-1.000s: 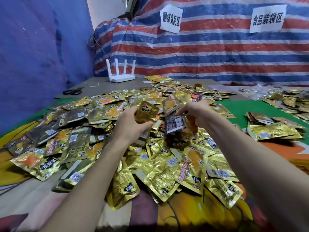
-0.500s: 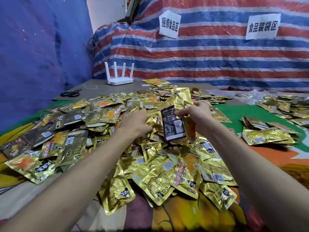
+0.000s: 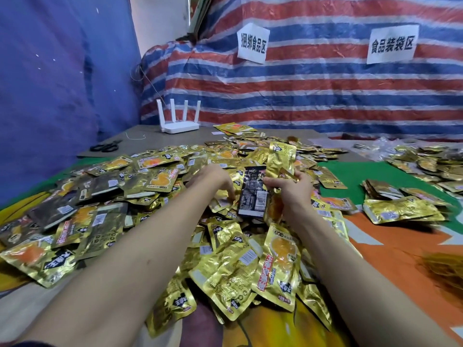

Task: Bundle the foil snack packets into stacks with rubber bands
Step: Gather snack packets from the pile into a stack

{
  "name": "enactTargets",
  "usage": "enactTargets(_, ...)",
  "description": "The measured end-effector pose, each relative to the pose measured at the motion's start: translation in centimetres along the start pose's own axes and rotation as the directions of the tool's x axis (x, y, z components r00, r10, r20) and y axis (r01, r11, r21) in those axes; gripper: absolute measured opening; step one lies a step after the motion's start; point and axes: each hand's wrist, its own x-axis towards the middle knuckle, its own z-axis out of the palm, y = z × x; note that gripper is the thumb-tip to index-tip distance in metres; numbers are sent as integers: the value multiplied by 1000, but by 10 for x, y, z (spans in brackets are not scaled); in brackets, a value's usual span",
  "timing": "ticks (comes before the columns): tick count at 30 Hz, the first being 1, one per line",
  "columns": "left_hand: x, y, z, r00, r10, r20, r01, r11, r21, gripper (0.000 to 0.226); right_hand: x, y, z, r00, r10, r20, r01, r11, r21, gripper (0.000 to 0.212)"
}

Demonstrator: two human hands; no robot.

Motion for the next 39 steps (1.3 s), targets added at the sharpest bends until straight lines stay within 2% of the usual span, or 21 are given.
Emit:
enactTargets(2,7,4,-4,998,14,61,-12,999,-36,68,2,9,0,999,34,-14,-34,999,28,88)
enactTargets(5,7,8,-14,976,12,217,21,988,-151,24,6,13,-1,999,35,-33,-33,998,48,83)
enactTargets(6,5,7,-19,973,4,231,32,988,-150,17,8,12,-1,998,28,-50,-25,998,52,82)
enactTargets(7,3,5,-24,969,-7,246,42,989,-139,22,9,11,-1,997,21,-68,-17,998,62,81)
enactTargets(9,1,-2,-35,960,-40,276,106,968,-229,28,11,7,-2,995,2,-98,6,997,80,80)
enactTargets(11,-4,-9,-46,948,-52,315,167,921,-351,21,12,3,-2,992,-18,-122,29,996,89,80)
enactTargets(14,-9,-20,-62,944,-21,328,174,878,-446,10,10,-8,4,994,26,-104,-8,985,175,89)
enactTargets(17,-16,-33,-71,956,29,293,144,822,-550,9,7,-23,16,996,81,-26,-70,952,299,76)
enactTargets(20,-25,-41,-68,981,96,167,41,745,-666,7,1,-30,30,966,192,172,-242,906,347,53)
enactTargets(22,-34,-44,-54,987,155,48,-65,647,-760,9,-5,-24,39,931,255,260,-334,884,326,47)
enactTargets(24,-44,-45,-34,963,252,-98,-218,511,-832,14,-12,-17,45,918,275,286,-355,891,282,38)
enactTargets(25,-49,-46,-22,937,299,-183,-313,478,-821,16,-14,-12,47,918,277,284,-354,894,273,29)
enactTargets(27,-54,-47,1,866,364,-342,-493,518,-699,21,-16,-3,50,921,275,278,-350,896,273,15)
enactTargets(29,-52,-48,21,801,410,-435,-598,554,-579,25,-17,5,54,933,249,259,-316,913,258,22)
enactTargets(31,-48,-49,37,753,434,-494,-656,546,-521,28,-17,12,57,951,192,243,-253,934,251,40)
enactTargets(33,-46,-46,46,704,461,-540,-704,552,-446,27,-16,16,58,956,131,262,-201,944,261,40)
enactTargets(36,-43,-44,49,665,549,-507,-737,595,-322,31,-14,18,58,954,63,295,-148,949,277,22)
enactTargets(38,-47,-46,47,701,597,-389,-713,602,-360,32,-14,18,57,957,21,290,-122,935,333,23)
enactTargets(39,-51,-47,47,728,605,-322,-681,583,-443,30,-14,18,57,961,12,275,-114,927,358,26)
